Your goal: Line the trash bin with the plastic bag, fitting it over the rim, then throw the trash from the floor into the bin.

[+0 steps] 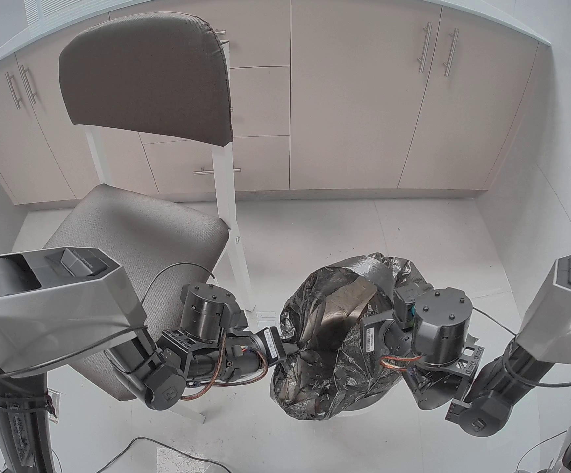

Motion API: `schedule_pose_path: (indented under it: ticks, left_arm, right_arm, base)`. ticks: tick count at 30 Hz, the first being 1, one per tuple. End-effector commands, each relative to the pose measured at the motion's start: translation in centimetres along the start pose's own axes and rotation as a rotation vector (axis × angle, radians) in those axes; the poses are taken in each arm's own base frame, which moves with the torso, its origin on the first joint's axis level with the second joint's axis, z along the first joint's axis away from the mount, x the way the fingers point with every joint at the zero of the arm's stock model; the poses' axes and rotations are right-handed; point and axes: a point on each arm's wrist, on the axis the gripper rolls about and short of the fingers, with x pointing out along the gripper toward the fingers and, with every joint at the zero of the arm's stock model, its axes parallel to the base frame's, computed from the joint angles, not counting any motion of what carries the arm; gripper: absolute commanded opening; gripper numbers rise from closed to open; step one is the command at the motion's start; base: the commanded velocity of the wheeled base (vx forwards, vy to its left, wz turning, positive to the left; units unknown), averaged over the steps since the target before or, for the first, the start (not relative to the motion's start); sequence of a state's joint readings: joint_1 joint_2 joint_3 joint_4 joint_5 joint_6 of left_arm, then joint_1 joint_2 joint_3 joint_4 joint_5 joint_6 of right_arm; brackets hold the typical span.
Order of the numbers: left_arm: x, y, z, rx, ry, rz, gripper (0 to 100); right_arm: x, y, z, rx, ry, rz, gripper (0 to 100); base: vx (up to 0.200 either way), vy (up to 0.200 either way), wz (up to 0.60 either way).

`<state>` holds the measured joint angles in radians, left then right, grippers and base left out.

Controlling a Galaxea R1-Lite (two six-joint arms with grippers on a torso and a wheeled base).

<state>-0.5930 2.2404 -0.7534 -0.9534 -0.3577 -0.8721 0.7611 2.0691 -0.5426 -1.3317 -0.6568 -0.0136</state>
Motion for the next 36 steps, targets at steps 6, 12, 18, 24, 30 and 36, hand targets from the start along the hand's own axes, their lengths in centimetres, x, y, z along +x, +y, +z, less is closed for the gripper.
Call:
schedule_pose_path:
  ticks: [6,12,18,24,30,36]
  left_arm:
    - [1.0,1.3,0.5,-0.004,-0.052,0.065,0]
    - [2.2,2.4,0.7,0.066,-0.099,0.129,0]
    - [3.6,2.8,1.6,0.099,-0.137,0.163,0]
    - [3.6,2.8,1.6,0.103,-0.13,0.172,0]
    - [3.5,2.7,1.4,0.106,-0.124,0.172,0]
    - [3.4,2.8,1.4,0.116,-0.121,0.173,0]
  right_arm:
    - [0.1,1.2,-3.1,-0.045,0.054,0.074,0]
    - [-1.3,2.4,-4.1,-0.067,0.078,0.133,0]
    - [-3.0,2.8,-6.0,-0.067,0.147,0.173,0]
    - [-3.8,2.2,-8.7,-0.057,0.218,0.166,0]
    - [-4.6,1.2,-11.2,-0.099,0.269,0.157,0]
    - [-5.6,0.1,-12.7,-0.1,0.352,0.141,0]
  base:
    - [0.0,0.0,0.0]
    - [0.0,0.0,0.0]
    - [0.0,0.0,0.0]
    - [0.0,0.0,0.0]
    - [0.0,0.0,0.0]
    - [0.0,0.0,0.0]
